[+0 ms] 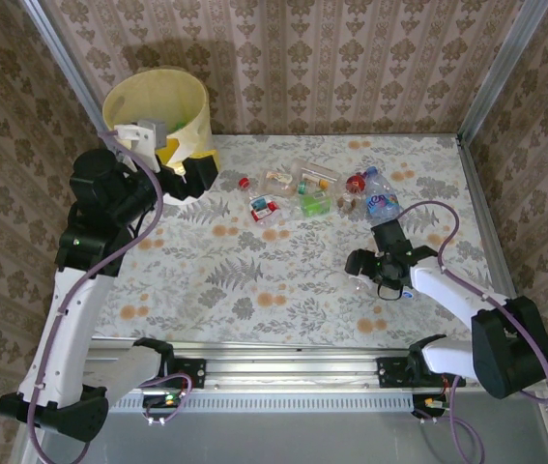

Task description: Throw the plastic bottles in the bin

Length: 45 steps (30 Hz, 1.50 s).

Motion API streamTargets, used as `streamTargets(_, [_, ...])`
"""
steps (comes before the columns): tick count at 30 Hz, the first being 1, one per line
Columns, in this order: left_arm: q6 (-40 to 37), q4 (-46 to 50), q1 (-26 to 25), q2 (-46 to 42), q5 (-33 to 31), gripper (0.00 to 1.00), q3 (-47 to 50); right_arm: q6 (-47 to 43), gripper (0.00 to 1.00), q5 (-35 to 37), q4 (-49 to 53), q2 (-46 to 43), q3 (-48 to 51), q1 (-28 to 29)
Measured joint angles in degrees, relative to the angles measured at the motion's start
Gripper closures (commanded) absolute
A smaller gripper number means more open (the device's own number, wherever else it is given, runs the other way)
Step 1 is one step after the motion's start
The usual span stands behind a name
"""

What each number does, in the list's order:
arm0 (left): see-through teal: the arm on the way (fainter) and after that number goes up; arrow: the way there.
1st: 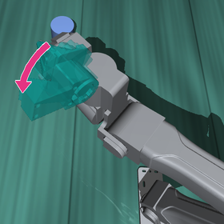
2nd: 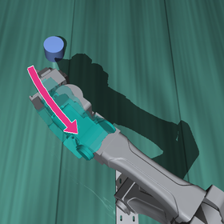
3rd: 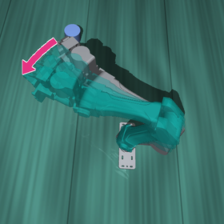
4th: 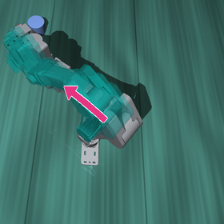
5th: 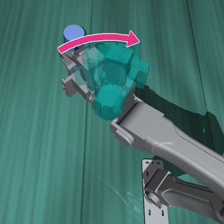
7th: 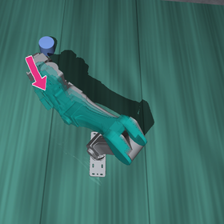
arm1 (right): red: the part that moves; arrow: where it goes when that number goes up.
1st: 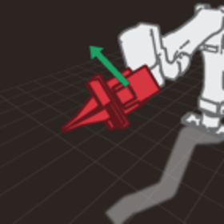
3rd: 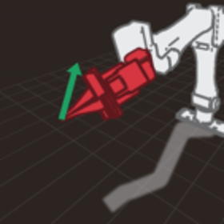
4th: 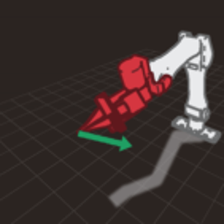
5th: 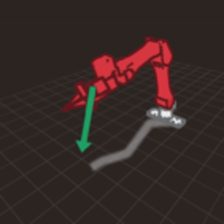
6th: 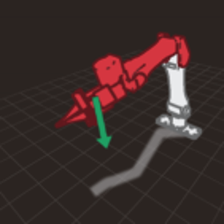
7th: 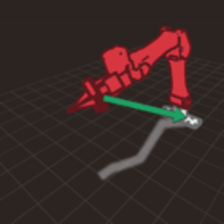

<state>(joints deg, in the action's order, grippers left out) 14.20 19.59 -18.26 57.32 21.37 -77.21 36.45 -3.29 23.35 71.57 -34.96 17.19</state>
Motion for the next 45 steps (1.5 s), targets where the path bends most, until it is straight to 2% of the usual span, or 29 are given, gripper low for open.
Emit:
streamTargets(4, [0.33,-0.92,-0.57,0.00,-0.17,0.00,0.66,0.31,0.22,0.00,-1.14,0.59,0.59,0.63])
streamTargets(7, [0.85,-1.40,-1.36,0.13,-0.17,0.00,1.62,0.68,0.30,-0.02,-1.77,0.59,0.85,1.11])
streamTargets(12, [1.29,-3.02,-4.63,1.14,-0.37,0.00,3.69,1.11,0.44,-0.07,-2.58,-0.04,1.14,1.70])
streamTargets(15, [1.55,-3.87,-6.58,1.84,-0.63,0.00,5.29,1.07,0.48,-0.09,-2.40,-2.45,1.97,2.25])
streamTargets(29, [7.32,-13.29,-14.36,7.34,-0.81,0.00,12.48,-0.83,0.56,-2.36,-4.20,-19.98,2.49,4.52])
streamTargets(39, [12.28,-20.85,-19.71,15.21,2.08,0.00,13.62,-5.29,0.58,-4.46,-10.25,-30.32,3.10,11.17])
streamTargets(45, [14.78,-25.27,-22.18,18.60,4.63,0.00,13.79,-7.52,0.59,-4.42,-12.11,-31.65,3.21,14.64])
